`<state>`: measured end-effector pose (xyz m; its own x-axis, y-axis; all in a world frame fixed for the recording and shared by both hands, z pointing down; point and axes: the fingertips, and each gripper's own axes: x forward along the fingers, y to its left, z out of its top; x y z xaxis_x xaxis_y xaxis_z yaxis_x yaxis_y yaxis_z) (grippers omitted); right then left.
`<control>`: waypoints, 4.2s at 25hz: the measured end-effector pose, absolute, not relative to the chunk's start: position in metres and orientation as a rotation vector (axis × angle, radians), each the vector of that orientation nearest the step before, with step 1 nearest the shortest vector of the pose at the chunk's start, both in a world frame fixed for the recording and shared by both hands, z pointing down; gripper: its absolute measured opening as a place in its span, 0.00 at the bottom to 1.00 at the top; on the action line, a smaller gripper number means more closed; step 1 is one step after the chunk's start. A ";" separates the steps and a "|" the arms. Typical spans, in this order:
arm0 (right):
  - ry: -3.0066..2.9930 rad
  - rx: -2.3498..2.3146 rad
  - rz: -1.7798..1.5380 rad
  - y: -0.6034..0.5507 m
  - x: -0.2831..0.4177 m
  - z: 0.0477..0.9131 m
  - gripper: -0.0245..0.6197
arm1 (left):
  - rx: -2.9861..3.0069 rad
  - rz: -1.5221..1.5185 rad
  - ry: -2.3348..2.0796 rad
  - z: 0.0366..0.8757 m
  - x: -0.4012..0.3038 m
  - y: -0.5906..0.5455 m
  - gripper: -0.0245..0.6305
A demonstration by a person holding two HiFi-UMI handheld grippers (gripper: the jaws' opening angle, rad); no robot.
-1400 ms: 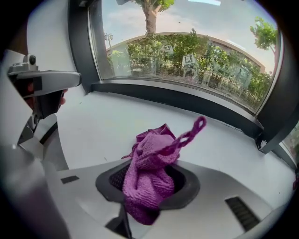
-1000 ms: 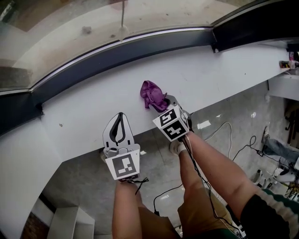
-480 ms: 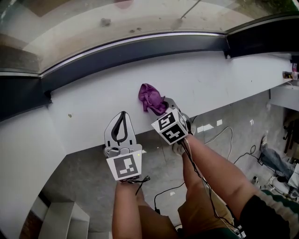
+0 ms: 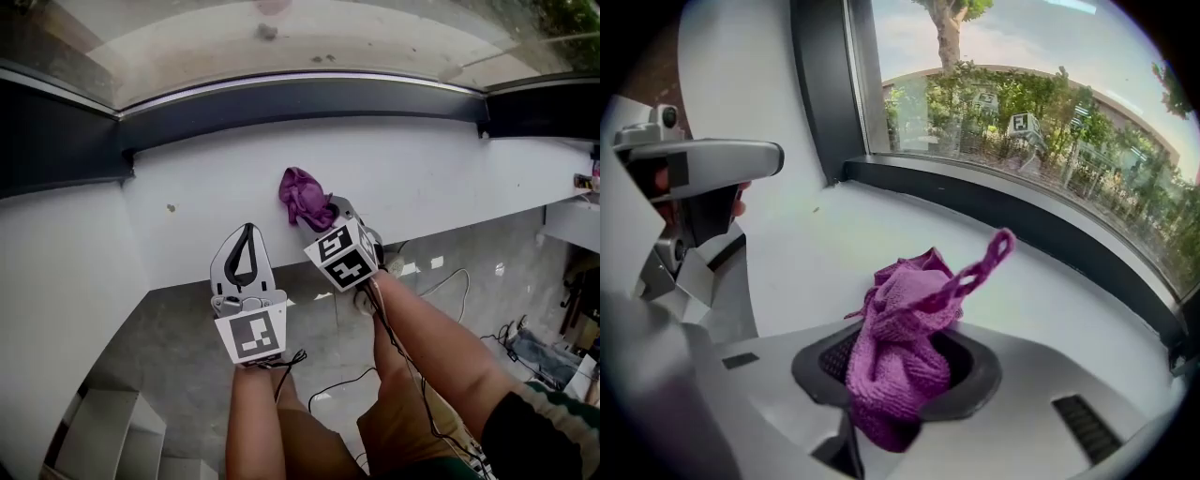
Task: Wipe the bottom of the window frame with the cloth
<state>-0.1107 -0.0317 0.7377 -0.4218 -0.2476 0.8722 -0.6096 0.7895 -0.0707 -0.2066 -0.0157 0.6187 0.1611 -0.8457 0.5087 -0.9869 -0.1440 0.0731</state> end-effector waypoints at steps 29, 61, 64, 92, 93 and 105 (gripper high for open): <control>-2.100 0.447 0.389 0.007 -0.293 0.732 0.26 | 1.897 0.501 -1.906 0.608 -0.355 0.037 0.04; -2.197 0.288 0.423 0.035 -0.389 0.727 0.26 | 1.869 0.470 -1.902 0.605 -0.396 0.073 0.04; -2.221 0.284 0.413 0.036 -0.390 0.716 0.26 | 1.873 0.477 -1.907 0.599 -0.395 0.071 0.04; -2.452 0.561 0.492 -0.012 -0.262 0.503 0.26 | 2.053 0.571 -1.902 0.460 -0.293 0.036 0.04; -2.469 0.578 0.489 -0.015 -0.254 0.489 0.26 | 2.064 0.565 -1.896 0.453 -0.285 0.033 0.04; -2.609 0.750 0.407 -0.019 -0.146 0.304 0.26 | 2.206 0.443 -1.862 0.306 -0.199 0.003 0.04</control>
<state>-0.1456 -0.0191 0.3043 -0.7788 -0.4418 0.4452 -0.5565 0.8143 -0.1653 -0.1988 0.0032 0.3062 0.1513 -0.9182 0.3662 -0.9847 -0.1725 -0.0256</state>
